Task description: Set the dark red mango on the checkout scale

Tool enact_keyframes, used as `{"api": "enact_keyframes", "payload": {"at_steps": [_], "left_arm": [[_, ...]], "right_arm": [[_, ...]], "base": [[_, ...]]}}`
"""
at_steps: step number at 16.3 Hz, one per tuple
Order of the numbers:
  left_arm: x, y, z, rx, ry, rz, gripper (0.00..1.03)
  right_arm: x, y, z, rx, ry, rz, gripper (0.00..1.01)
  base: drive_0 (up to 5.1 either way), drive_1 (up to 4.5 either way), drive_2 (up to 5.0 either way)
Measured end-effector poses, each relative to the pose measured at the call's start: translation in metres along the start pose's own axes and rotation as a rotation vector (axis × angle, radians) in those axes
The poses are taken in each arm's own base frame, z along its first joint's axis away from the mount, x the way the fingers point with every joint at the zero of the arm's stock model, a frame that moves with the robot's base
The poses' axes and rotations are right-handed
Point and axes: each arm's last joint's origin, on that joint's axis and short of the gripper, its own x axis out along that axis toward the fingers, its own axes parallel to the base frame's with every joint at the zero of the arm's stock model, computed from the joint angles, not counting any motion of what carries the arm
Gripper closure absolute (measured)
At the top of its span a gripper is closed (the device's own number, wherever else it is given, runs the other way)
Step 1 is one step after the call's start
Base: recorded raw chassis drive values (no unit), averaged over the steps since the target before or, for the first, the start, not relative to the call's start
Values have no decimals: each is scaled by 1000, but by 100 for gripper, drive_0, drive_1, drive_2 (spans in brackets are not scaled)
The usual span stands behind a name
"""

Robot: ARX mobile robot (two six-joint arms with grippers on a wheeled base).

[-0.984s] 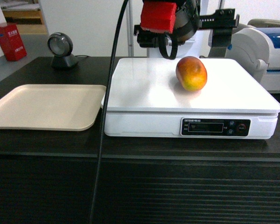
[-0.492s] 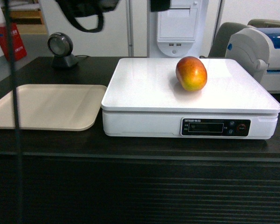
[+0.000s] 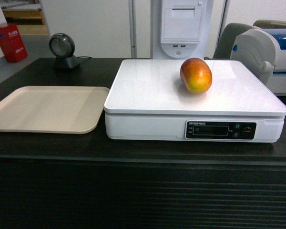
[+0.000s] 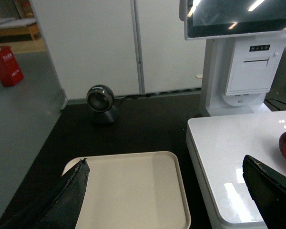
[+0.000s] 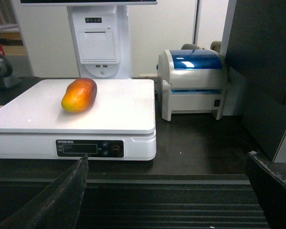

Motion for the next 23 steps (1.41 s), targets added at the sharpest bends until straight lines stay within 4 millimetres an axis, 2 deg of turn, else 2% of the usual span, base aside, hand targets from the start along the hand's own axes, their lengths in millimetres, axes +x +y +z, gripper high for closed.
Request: {"api": "enact_keyframes", "payload": {"at_steps": [3,5,8,11,12,13,16,17,23], "left_arm": [[-54,17,10,34,-103,56,5],[-78,24,9,67,-123,110,5],[-97,16,13,110,-149,116,5],[-98,14,10,137,-110,132,6],[-107,20,-14,28,-64,55,30],[-116,27,-56,-33,-61,57,68],[-120,37,-81,-44,-47,53,97],[-123,39,-87,-51,-59,73,101],[-129,36,-113,-50,-55,50,101]], "right_arm": [[0,0,0,0,0,0,3],[0,0,0,0,0,0,3],[0,0,0,0,0,0,3],[0,0,0,0,0,0,3],[0,0,0,0,0,0,3],[0,0,0,0,0,0,3],[0,0,0,0,0,0,3],[0,0,0,0,1,0,3],[0,0,0,0,0,0,3]], "base": [[0,0,0],[0,0,0],[0,0,0],[0,0,0],[0,0,0],[0,0,0],[0,0,0],[0,0,0],[0,0,0]]}}
